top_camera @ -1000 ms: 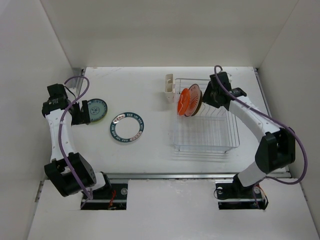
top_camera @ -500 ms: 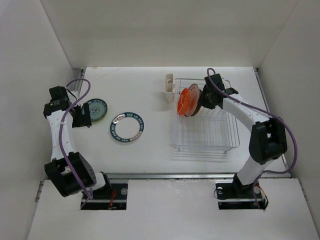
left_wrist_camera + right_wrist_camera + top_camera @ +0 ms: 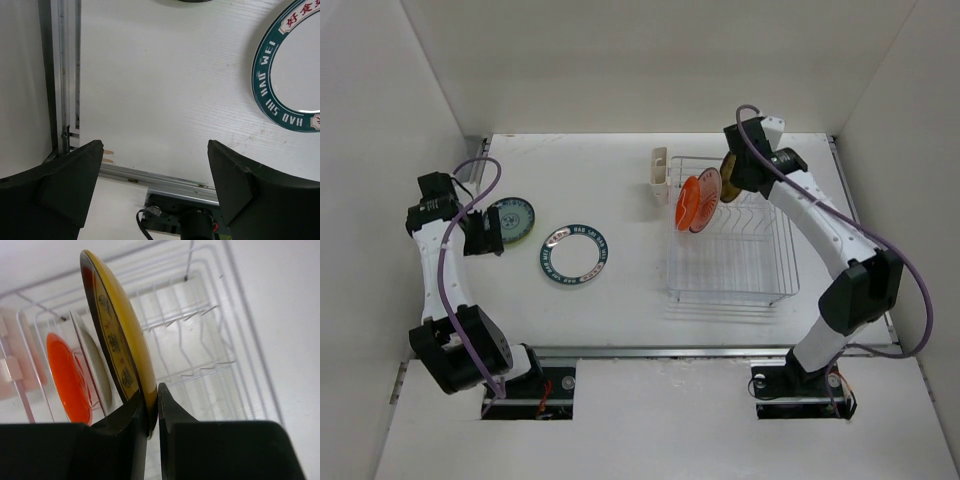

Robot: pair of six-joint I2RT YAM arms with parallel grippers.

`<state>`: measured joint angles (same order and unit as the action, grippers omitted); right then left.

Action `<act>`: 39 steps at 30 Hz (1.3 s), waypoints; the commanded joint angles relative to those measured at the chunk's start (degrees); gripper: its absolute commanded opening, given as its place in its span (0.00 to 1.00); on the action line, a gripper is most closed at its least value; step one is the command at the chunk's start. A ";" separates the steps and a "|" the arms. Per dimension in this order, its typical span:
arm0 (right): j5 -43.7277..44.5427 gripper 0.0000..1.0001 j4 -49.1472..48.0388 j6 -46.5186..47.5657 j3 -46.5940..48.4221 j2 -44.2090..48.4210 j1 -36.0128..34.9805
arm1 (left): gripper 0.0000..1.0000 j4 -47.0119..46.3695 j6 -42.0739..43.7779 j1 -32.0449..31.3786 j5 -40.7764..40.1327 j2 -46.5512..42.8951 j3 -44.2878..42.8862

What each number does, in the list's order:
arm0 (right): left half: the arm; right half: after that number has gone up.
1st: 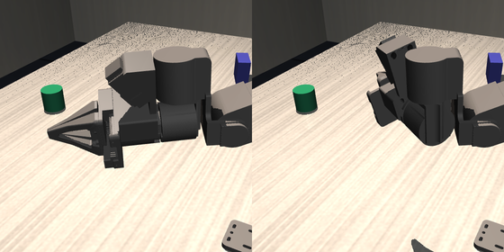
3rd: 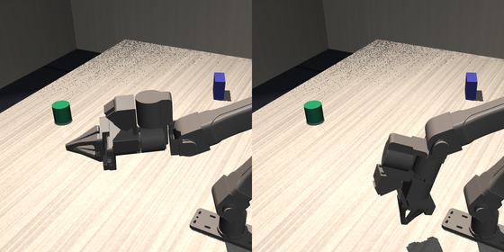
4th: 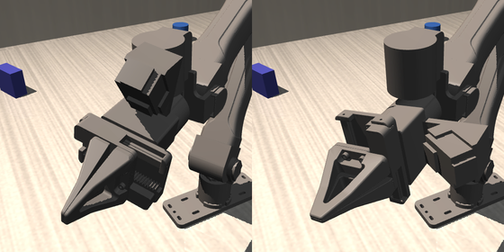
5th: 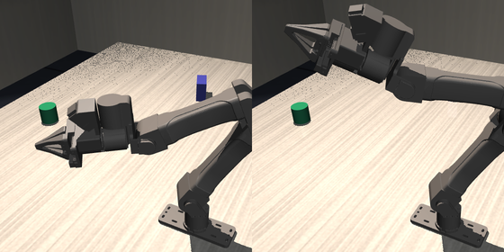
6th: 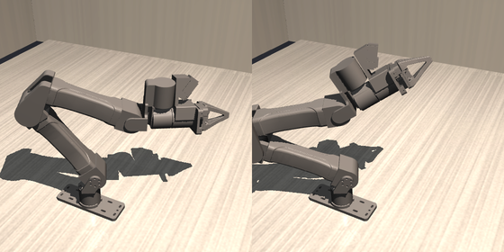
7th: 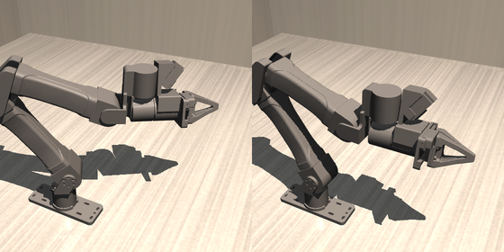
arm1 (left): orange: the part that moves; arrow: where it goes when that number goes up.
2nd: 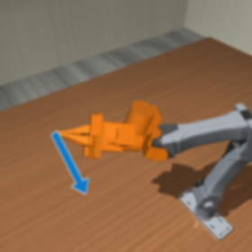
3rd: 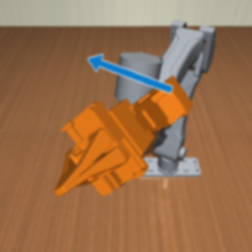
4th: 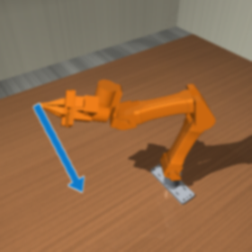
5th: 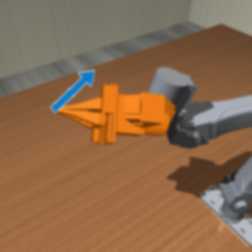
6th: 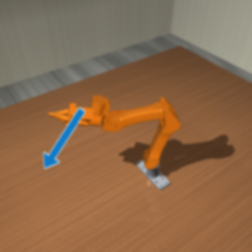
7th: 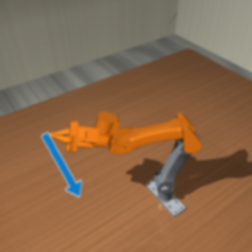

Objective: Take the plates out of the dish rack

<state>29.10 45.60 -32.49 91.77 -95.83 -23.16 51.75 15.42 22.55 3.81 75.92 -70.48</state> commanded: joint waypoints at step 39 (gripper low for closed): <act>-69.70 0.00 -66.87 -7.15 -0.88 -19.48 -27.91 | 0.74 -0.68 0.23 -4.09 21.76 -2.62 2.01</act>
<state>-34.04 -9.76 -37.01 90.00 -116.33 -49.89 55.48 16.75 18.11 31.86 73.97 -69.71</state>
